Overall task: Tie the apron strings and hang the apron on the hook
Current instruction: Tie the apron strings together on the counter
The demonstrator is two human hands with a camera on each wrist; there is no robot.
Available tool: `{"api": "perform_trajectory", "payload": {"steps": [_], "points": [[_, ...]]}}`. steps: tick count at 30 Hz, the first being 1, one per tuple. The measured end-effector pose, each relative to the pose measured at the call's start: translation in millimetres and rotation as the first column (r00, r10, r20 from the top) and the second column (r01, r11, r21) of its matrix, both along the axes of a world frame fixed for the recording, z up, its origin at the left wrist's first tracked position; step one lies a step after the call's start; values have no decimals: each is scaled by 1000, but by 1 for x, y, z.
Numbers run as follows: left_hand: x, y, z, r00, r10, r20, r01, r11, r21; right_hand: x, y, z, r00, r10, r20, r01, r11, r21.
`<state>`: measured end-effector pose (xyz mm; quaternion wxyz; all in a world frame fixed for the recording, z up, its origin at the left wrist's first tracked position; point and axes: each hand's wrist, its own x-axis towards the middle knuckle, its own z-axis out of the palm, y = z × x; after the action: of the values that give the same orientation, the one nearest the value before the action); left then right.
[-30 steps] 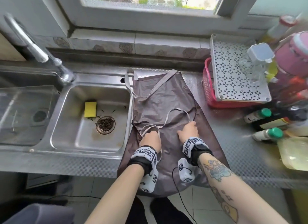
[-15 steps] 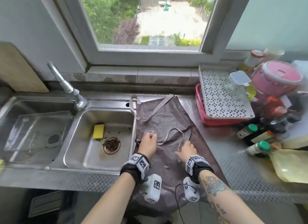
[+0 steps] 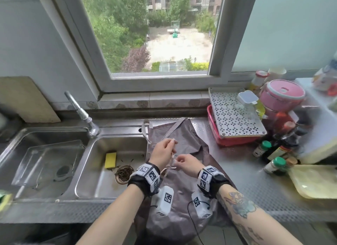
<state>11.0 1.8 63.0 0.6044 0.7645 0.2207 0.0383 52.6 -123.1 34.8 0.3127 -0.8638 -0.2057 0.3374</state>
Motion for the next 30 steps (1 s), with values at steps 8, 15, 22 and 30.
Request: {"api": "perform_trajectory", "payload": {"steps": [8, 15, 22, 30], "points": [[2, -2, 18, 930, -336, -147, 341, 940, 8, 5, -9, 59, 980, 151, 132, -151, 988, -8], [5, 7, 28, 740, -549, -389, 671, 639, 376, 22, -15, 70, 931, 11, 364, 10, 998, -56], [10, 23, 24, 779, -559, -286, 616, 766, 181, 9, -18, 44, 943, -118, -311, 237, 893, 382], [4, 42, 12, 858, -450, -249, 508, 814, 280, 15, -33, 42, 981, -158, 112, 123, 956, 267]]}}
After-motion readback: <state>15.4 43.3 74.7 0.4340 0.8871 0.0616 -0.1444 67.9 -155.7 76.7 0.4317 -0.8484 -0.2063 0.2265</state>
